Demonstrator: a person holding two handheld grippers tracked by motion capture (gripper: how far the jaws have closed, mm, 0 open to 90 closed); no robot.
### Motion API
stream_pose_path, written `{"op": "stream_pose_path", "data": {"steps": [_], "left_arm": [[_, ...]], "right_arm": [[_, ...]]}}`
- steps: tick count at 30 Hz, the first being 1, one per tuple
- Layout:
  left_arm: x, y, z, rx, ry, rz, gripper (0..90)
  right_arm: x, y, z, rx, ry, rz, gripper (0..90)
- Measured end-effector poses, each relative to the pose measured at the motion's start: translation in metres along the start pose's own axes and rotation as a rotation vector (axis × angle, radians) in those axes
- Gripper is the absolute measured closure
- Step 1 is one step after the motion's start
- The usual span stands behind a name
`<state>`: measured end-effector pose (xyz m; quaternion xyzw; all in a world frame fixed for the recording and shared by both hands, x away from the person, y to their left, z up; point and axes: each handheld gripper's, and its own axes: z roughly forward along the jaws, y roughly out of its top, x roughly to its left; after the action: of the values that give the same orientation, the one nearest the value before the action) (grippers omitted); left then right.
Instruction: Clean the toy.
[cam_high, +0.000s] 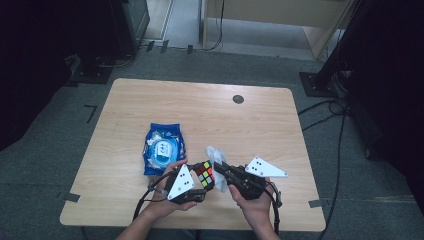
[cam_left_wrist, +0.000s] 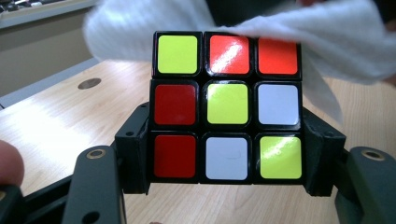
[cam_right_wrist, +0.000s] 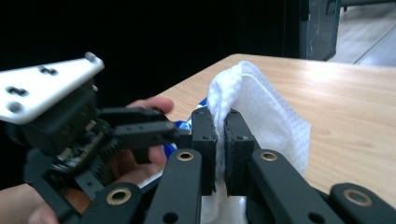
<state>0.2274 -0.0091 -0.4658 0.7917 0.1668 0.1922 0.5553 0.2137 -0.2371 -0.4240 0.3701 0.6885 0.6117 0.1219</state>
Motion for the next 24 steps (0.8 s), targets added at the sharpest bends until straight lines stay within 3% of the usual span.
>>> {"op": "stream_pose_path", "data": {"steps": [6,9,13,18,24], "left_arm": [[0.002,-0.001,-0.001,0.011,-0.001,0.001,34.1],[0.006,-0.001,-0.003,0.004,0.007,-0.006,34.1],[0.020,-0.001,-0.011,-0.007,0.049,-0.028,34.1],[0.039,0.002,-0.029,-0.035,0.104,-0.060,34.1],[0.047,0.000,-0.036,-0.028,0.143,-0.068,34.1]], "right_arm": [[-0.014,-0.007,0.004,0.021,-0.035,0.017,86.2],[-0.025,-0.013,0.006,0.062,-0.097,0.039,86.2],[-0.036,-0.021,0.010,0.098,-0.156,0.088,86.3],[-0.034,-0.025,0.025,0.125,-0.171,0.092,86.1],[-0.027,-0.032,0.059,0.151,-0.188,0.044,85.8]]}}
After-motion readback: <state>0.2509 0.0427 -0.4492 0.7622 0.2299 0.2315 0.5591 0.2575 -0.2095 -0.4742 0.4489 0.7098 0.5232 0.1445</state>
